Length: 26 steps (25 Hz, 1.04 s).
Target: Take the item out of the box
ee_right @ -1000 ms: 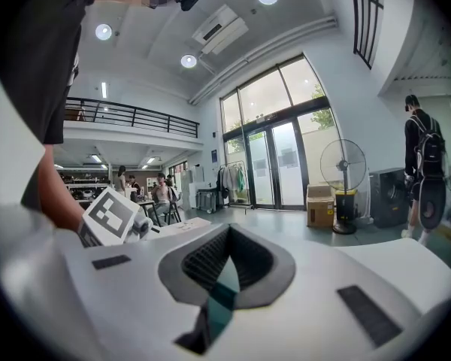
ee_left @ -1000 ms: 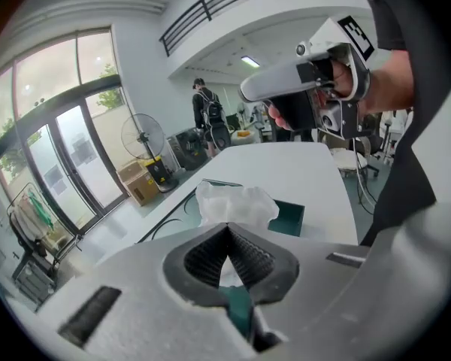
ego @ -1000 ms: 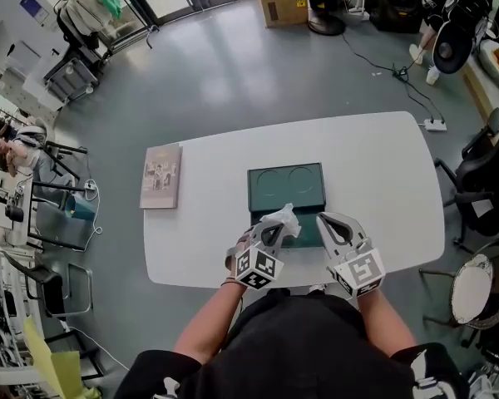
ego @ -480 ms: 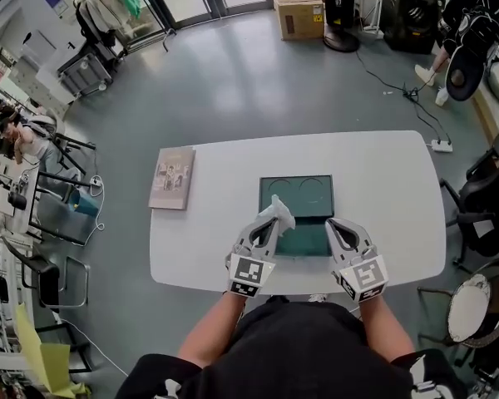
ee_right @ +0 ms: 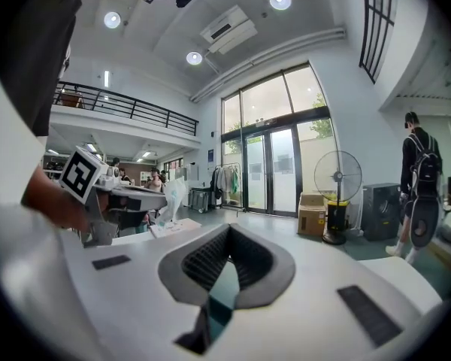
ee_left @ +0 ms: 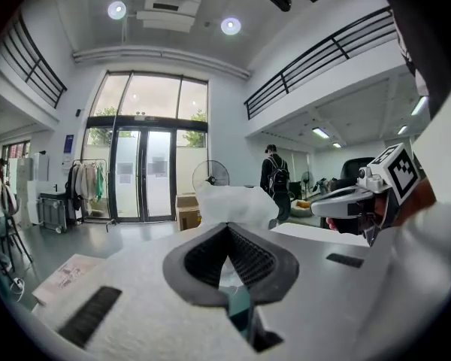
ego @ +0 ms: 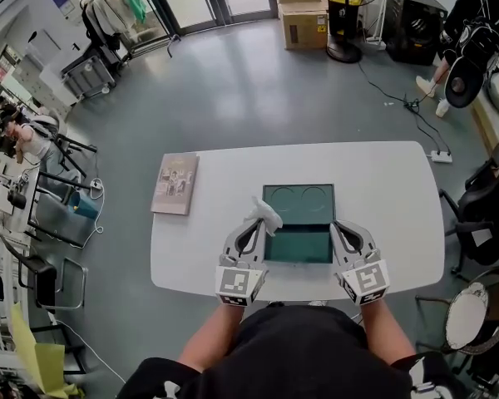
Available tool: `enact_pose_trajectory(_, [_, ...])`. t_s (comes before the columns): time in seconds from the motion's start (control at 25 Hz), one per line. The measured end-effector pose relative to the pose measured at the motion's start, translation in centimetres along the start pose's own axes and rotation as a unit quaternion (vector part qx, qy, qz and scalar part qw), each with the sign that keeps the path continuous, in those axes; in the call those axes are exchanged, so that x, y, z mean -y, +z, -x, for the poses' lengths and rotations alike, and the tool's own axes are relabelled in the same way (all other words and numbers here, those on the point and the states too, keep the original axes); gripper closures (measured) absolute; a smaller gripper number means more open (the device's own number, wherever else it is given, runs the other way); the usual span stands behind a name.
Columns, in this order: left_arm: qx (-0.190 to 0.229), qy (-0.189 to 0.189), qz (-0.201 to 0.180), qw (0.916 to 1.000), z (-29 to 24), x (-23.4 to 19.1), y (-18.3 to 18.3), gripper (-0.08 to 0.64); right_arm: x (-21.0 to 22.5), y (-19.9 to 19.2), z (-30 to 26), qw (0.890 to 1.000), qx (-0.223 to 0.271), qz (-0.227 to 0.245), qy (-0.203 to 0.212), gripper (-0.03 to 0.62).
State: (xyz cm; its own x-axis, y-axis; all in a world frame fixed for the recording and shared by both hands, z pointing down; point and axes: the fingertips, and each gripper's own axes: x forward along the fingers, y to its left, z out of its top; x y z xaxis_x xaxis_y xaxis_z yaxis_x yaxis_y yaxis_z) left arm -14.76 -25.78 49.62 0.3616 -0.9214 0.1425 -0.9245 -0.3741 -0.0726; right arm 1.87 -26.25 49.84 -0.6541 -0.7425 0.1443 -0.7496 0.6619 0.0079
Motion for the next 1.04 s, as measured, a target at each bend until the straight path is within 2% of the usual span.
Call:
enact_pose_trajectory(0.12, [0.011,0.009,-0.004,0.9999,0.4,-0.2,0.4,0.549,0.3,0.4,0.0,1.000,-0.004,0.018,-0.014,0.588])
enact_pose_trajectory(0.4, [0.023,0.005,0.008,0.9997,0.7,-0.7,1.1,0.549,0.1,2.9,0.0,0.999,0.014,0.026,-0.026,0.588])
enact_pose_trajectory(0.68, [0.029,0.007,0.003,0.9995,0.9,-1.0,0.9,0.549,-0.1,3.6,0.2,0.998,0.049,0.016,-0.021,0.588])
enact_pose_trajectory(1.04, [0.028,0.020,0.021,0.9992,1.3,-1.4,1.5,0.549,0.4,3.9,0.6,0.998,0.063,0.013,-0.025,0.588])
